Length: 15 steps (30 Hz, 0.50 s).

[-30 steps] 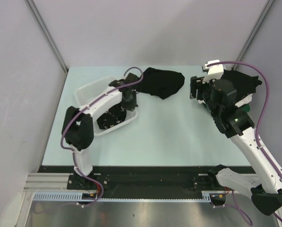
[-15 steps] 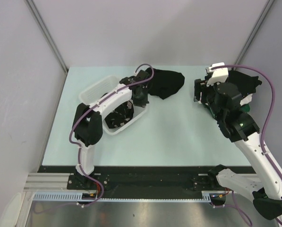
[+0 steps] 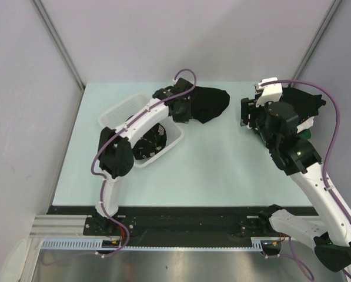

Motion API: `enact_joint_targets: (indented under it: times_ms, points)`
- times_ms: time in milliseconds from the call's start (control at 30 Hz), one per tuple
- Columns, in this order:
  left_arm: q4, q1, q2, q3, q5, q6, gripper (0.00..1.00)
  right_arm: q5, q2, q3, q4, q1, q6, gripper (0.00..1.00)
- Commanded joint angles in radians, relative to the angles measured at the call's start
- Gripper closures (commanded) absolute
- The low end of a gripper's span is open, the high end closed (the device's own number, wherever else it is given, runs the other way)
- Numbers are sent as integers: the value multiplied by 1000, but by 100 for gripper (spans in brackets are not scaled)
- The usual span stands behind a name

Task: Fold and stack the t-shirts
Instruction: Move the tshirt to the center of the board

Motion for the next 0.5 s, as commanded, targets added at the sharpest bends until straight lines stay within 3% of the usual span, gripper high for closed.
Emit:
enact_joint_targets:
  times_ms: [0, 467]
  points:
    - [-25, -22, 62, -22, 15, -10, 100, 8, -22, 3, 8, -5, -24, 28]
    - [-71, 1, 39, -169, -102, -50, 100, 8, -17, 5, -6, -6, -17, 27]
